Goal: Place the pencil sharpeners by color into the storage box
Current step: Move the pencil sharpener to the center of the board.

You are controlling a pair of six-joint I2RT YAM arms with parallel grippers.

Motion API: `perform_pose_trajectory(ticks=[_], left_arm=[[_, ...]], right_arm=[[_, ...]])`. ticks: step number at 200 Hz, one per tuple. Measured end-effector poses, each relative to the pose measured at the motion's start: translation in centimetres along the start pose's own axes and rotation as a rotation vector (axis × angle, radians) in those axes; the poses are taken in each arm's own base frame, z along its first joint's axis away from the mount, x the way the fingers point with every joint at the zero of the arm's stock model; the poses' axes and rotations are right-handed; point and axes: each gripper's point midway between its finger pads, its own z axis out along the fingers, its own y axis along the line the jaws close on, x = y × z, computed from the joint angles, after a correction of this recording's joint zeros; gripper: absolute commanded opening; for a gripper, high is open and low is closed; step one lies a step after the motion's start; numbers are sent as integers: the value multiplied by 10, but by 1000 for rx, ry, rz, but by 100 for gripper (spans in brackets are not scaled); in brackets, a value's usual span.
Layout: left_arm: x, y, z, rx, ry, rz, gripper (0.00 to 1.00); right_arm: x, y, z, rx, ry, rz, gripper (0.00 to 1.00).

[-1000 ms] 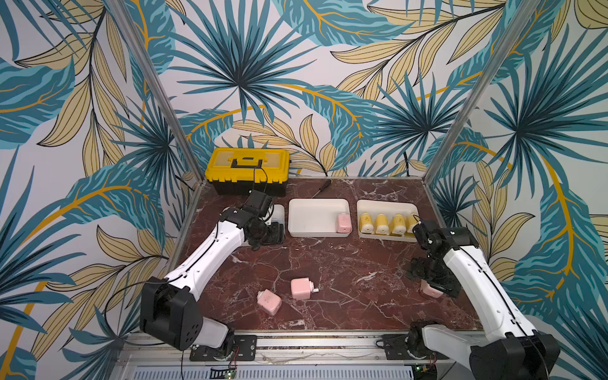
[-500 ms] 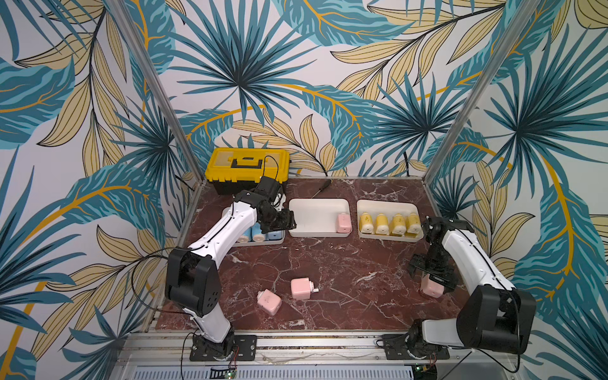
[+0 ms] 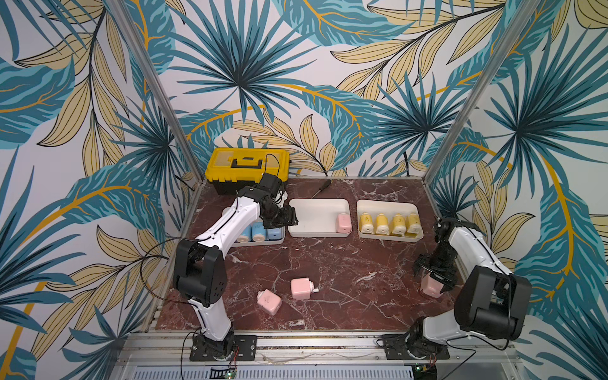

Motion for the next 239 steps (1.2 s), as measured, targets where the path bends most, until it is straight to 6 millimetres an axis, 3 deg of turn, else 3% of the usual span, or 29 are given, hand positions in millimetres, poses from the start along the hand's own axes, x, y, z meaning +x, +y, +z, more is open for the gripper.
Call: perform_pose_trajectory(ticks=[52,134,179,239], left_arm=[[-1,-1,-1,1,-4,-6,69],[-10,-8,-10,15,-35,-2,68],[-10,-8,-10,15,-35,-3,68],[-10,-8,-10,15,-35,-10,69]], right_arm=[[1,-3,8,-6,60,11,73],[-5,3,19,-19,97,-5,65],[-7,5,26,-9,119,-14,65],[-17,2,16,7,81,-29,68]])
